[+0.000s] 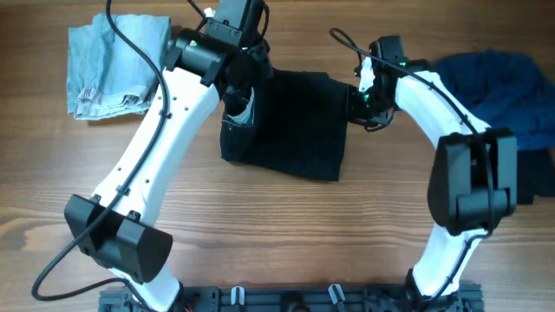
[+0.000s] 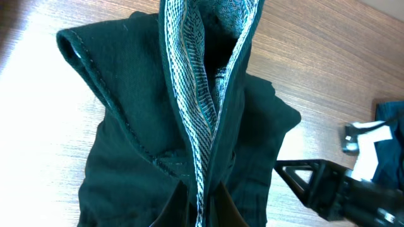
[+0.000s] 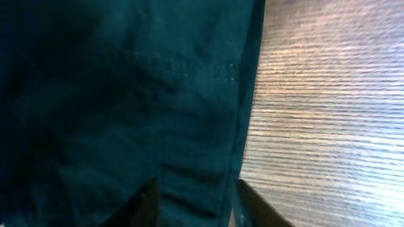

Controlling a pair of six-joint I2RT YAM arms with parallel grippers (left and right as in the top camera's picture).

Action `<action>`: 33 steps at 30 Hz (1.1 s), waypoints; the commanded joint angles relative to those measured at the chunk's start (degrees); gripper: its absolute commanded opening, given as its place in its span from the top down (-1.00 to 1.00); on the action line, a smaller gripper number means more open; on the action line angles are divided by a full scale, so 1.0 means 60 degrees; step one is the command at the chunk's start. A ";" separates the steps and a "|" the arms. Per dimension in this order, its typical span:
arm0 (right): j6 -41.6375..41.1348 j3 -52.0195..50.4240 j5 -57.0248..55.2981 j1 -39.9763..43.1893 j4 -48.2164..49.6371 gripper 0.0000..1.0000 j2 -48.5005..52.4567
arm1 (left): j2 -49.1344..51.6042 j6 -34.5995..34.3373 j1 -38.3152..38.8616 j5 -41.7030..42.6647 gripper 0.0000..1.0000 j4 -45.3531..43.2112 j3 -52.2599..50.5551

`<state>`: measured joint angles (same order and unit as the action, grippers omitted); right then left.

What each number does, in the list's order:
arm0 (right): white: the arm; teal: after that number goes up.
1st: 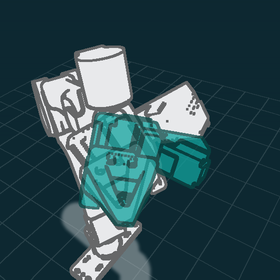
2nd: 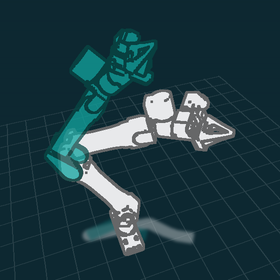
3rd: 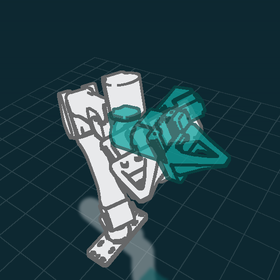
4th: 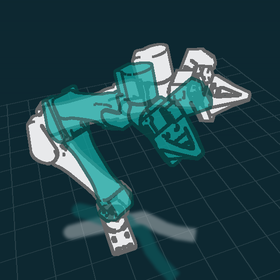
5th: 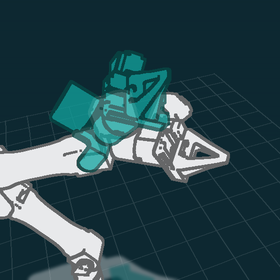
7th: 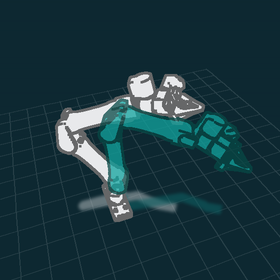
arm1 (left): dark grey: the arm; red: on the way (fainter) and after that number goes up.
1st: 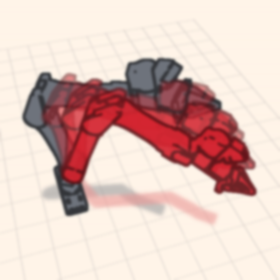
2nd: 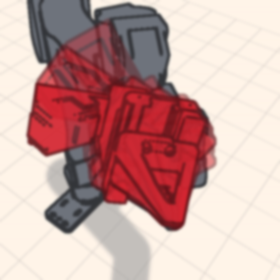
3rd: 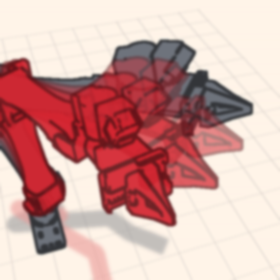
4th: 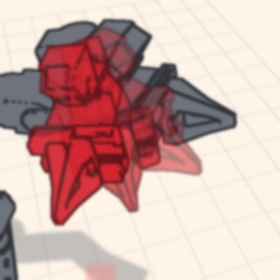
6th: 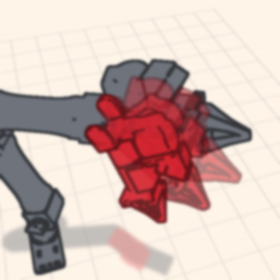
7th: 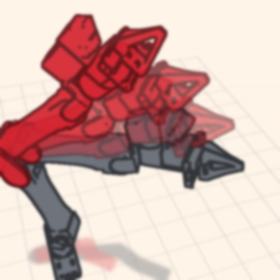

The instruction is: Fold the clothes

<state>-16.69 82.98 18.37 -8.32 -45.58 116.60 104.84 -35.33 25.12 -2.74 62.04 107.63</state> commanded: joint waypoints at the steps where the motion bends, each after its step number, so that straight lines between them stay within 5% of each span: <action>1: -0.0073 0.0087 -0.0062 -0.0015 0.0029 0.37 0.0586 | -0.0601 -0.0164 0.0022 0.0015 0.92 -0.0018 0.0255; 33: -0.0933 -0.0328 0.0015 -0.1049 0.0885 0.35 0.1144 | -0.1122 -0.0193 0.0412 0.1555 0.92 -0.0455 0.0390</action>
<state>-21.02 81.89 18.63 -14.17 -40.49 120.29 101.27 -35.79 26.37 2.39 60.66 107.96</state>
